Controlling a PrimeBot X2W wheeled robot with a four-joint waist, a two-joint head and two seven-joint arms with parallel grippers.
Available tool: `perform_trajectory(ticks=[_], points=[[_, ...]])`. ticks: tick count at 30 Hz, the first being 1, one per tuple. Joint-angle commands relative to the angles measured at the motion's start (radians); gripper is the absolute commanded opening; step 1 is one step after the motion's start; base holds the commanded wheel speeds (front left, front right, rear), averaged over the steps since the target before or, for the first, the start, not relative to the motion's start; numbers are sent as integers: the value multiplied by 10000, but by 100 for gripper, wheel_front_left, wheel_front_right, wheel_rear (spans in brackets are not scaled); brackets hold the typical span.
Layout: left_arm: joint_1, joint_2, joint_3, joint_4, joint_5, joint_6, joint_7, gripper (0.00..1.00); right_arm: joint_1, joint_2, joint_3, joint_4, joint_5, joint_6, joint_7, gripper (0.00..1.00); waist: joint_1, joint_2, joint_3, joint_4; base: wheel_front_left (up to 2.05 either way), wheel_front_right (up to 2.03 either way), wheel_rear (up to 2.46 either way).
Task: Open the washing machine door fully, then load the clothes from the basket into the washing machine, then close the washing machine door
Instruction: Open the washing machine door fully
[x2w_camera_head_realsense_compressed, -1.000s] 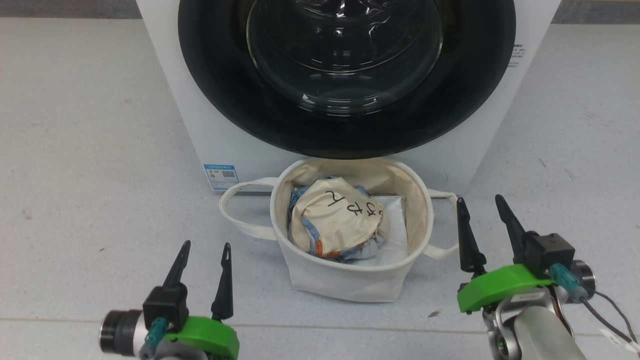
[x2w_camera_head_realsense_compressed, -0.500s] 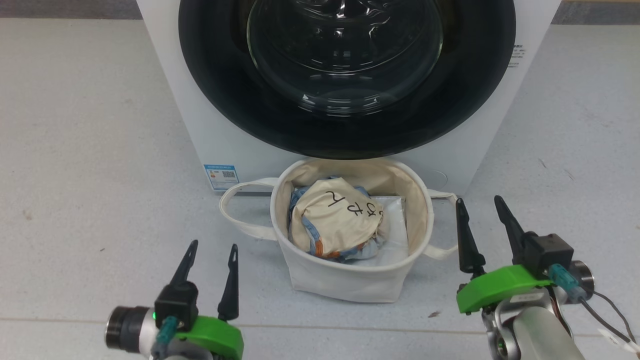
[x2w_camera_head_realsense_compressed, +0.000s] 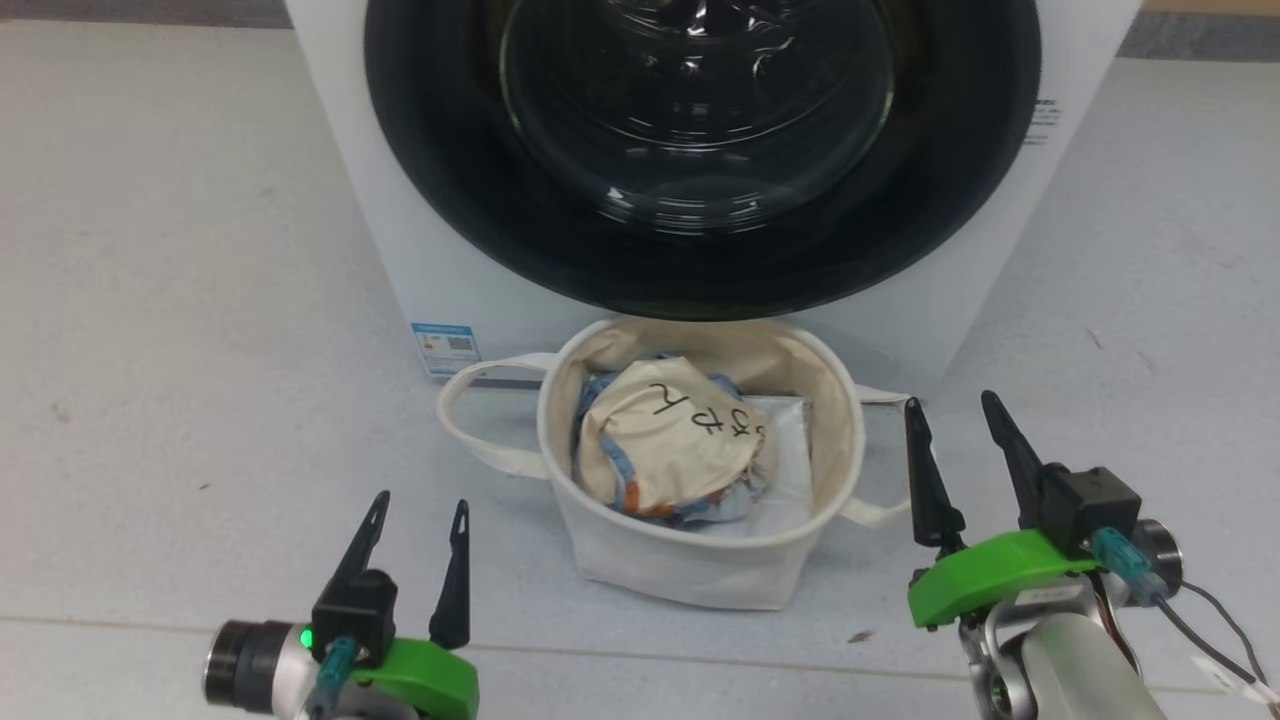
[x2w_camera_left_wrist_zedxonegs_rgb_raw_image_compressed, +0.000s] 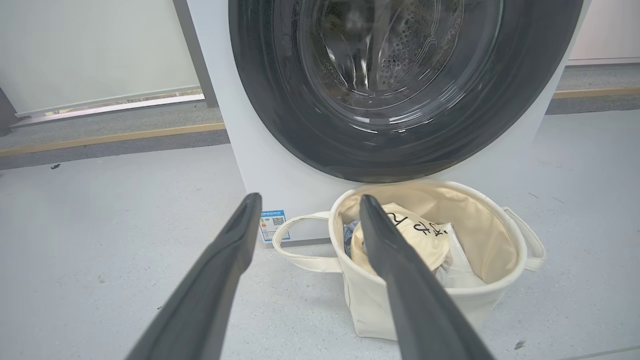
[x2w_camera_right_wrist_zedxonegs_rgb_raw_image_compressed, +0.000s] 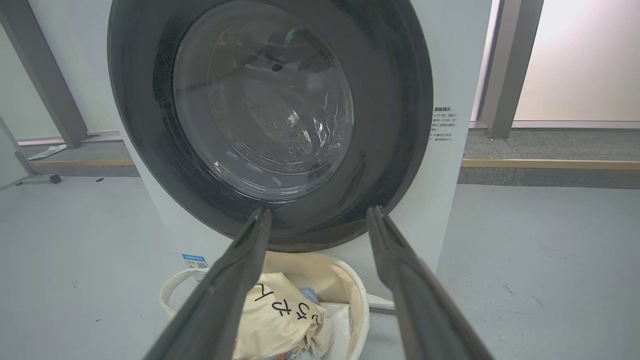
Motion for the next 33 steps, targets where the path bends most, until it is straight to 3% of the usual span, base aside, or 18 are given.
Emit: perform_trajectory(ticks=[1,13,21,33], points=[[-500,101,266,-267,42,74,-118,100,-377,-55,209,-307,69,0,-128,100,0,0,3,-2,129,117,-246],[-463,122,248,-170,8,177,-118,100,-286,-54,296,-282,87,0,-128,100,0,0,-51,78,107,138,-245],[-445,168,193,-336,33,166,-118,100,-319,-54,265,-307,95,0,-128,100,0,0,-30,158,171,54,-225],[-444,283,-1,-564,225,157,-118,100,-412,-54,183,-272,24,0,-128,100,0,0,93,213,52,30,-82]])
